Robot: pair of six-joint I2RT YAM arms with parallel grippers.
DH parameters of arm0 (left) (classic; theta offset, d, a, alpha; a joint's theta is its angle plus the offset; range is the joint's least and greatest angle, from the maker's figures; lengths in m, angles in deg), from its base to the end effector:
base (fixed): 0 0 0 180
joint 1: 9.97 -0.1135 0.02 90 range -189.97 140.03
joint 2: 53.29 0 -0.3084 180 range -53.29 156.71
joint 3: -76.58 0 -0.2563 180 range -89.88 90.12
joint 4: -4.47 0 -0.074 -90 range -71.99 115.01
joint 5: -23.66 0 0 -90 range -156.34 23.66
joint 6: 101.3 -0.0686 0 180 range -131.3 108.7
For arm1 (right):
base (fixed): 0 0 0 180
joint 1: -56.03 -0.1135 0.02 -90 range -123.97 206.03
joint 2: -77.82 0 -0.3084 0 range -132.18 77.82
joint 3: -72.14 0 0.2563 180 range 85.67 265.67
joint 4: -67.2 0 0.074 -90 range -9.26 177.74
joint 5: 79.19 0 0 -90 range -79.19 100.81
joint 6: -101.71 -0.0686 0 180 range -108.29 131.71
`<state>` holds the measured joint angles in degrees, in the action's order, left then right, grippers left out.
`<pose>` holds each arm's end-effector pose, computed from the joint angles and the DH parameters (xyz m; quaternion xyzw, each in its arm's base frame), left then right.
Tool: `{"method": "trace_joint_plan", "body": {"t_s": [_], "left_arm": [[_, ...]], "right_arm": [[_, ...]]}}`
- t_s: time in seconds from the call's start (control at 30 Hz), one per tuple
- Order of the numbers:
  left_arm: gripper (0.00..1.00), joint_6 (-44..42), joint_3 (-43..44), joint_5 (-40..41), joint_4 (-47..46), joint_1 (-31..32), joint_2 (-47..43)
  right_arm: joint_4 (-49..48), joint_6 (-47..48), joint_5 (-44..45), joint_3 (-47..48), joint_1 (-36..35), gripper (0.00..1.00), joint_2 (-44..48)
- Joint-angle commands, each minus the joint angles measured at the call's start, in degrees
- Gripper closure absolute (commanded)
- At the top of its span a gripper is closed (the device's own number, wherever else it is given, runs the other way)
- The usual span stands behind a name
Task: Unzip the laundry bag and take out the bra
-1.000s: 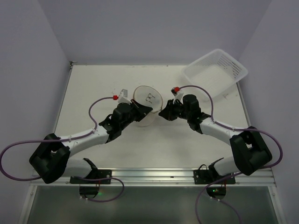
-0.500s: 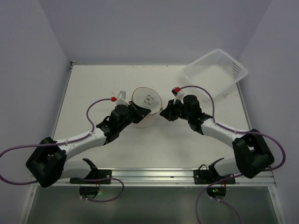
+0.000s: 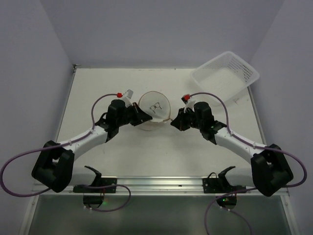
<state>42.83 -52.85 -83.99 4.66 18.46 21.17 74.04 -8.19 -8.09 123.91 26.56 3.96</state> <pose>0.2530 -0.1606 0.2500 -0.1030 0.8269 -0.4514 0.3191 0.2444 0.1637 0.2462 -0.1540 0.8397 0.3378 0.3963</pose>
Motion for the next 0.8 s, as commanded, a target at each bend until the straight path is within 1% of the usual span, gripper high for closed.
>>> {"method": "trace_joint_plan", "body": {"t_s": [0.0,0.03,0.07,0.1,0.17,0.27,0.3,0.37,0.4,0.43,0.47,0.5,0.53,0.57,0.6,0.63,0.7,0.77], "left_arm": [[1.0,-14.2,6.5,-11.0,6.9,-5.2,4.8],[1.0,-16.3,8.0,-14.6,8.7,-5.7,6.1],[1.0,-20.8,11.9,-15.4,14.0,-6.5,7.5],[1.0,-23.1,14.1,-15.7,17.7,-6.7,10.0],[1.0,-27.2,19.2,-14.8,22.2,-7.1,12.5],[0.99,-27.7,24.0,-12.9,22.1,-7.2,14.3],[0.9,-27.2,25.1,-12.8,21.6,-7.2,15.0],[0.8,-24.8,28.2,-13.2,21.1,-7.2,17.3],[0.63,-23.5,28.9,-13.6,20.7,-7.2,18.0],[0.55,-22.1,29.2,-14.5,20.2,-7.2,18.4],[0.45,-18.7,28.8,-14.7,18.5,-7.2,18.6],[0.29,-16.7,28.0,-14.7,17.6,-7.2,18.3],[0.24,-12.6,27.1,-12.6,17.1,-7.2,17.7],[0.18,-10.7,24.9,-11.2,16.8,-7.2,16.1],[0.1,-8.7,23.6,-8.3,16.7,-7.2,14.9],[0.07,-5.1,20.9,-7.0,16.5,-7.0,13.7],[0.01,-2.4,18.5,-2.8,16.5,-6.3,9.8],[0.0,0.8,16.2,-0.4,16.4,-4.1,7.2]], "right_arm": [[6.5,2.5,5.4,1.6,1.3,1.0,2.2],[8.3,3.2,5.9,1.8,1.2,1.0,2.2],[9.4,3.7,6.5,2.1,1.2,1.0,2.4],[10.0,3.8,6.1,2.8,1.2,1.0,2.7],[10.9,3.7,3.6,3.2,1.1,1.0,3.4],[10.9,1.7,1.1,4.6,0.7,1.0,3.3],[10.8,0.4,0.9,4.7,0.3,1.0,3.0],[9.3,-1.4,0.7,4.9,0.0,1.0,2.5],[8.7,-2.5,0.9,5.2,-0.1,1.0,1.6],[7.7,-4.9,1.0,5.4,-0.2,1.0,1.2],[7.1,-6.1,1.1,5.6,-0.3,1.0,0.7],[7.1,-7.2,1.5,6.1,-0.5,1.0,0.2],[5.4,-9.6,2.2,6.4,-0.8,1.0,-1.0],[5.0,-10.4,2.5,6.8,-0.8,1.0,-1.5],[4.9,-12.0,2.9,7.5,-1.1,1.0,-2.2],[4.3,-12.7,3.2,8.0,-1.4,1.0,-3.2],[4.0,-14.0,3.2,9.2,-1.9,1.0,-4.4],[4.1,-14.2,3.2,10.4,-2.6,1.0,-5.9]]}}
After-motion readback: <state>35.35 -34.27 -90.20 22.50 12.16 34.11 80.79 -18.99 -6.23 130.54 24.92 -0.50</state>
